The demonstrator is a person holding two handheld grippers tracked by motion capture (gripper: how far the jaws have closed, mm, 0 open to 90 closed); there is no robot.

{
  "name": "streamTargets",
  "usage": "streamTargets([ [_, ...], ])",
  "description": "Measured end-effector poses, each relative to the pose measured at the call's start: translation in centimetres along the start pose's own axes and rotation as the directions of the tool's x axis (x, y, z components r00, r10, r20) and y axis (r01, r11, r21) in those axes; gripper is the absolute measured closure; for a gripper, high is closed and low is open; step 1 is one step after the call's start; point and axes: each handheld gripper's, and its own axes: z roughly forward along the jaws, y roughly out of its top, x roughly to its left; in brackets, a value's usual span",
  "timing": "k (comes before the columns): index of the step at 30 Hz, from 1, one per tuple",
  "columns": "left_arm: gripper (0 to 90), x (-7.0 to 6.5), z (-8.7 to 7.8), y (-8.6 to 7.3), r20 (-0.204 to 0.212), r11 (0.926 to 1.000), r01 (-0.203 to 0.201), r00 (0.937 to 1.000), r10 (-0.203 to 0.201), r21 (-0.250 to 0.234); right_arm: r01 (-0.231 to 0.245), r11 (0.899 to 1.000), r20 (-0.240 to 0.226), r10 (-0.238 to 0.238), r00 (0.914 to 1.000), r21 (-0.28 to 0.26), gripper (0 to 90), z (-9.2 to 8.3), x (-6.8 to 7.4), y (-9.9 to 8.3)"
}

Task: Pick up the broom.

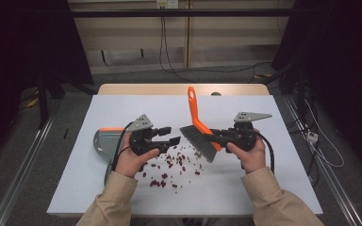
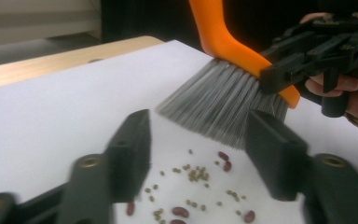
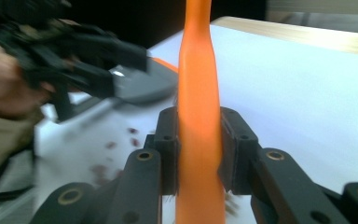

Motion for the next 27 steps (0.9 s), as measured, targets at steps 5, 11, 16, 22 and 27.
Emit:
streamTargets([
  [5, 31.2, 0.1, -0.5, 0.3, -0.041, 0.9992, -0.035, 0.9985, 0.035, 0.02, 0.012, 1.0, 0.098, -0.012, 0.9951, 0.007, 71.8, -1.5, -1.1, -0.3],
  [11, 22.9, 0.2, -0.8, 0.2, -0.067, 0.9984, -0.046, 0.9966, 0.048, 0.034, 0.022, 0.999, 0.211, -0.029, 0.977, 0.039, 71.8, -2.7, -1.8, -0.7],
  [16, 19.8, 0.6, -1.2, 0.2, -0.089, 0.9978, -0.048, 0.9947, 0.052, 0.047, 0.063, 0.991, 0.314, -0.096, 0.9445, 0.115, 71.8, -2.9, -2.0, -0.9],
  [22, 17.6, 1.1, -1.9, 0.0, -0.108, 0.9972, -0.053, 0.9925, 0.058, 0.053, 0.083, 0.982, 0.351, -0.139, 0.9261, 0.172, 71.7, -2.7, -2.2, -1.1],
  [27, 15.2, 1.6, -2.5, -0.2, -0.12, 0.997, -0.051, 0.9911, 0.058, 0.059, 0.076, 0.973, 0.377, -0.156, 0.9131, 0.219, 71.7, -2.2, -2.5, -1.2],
])
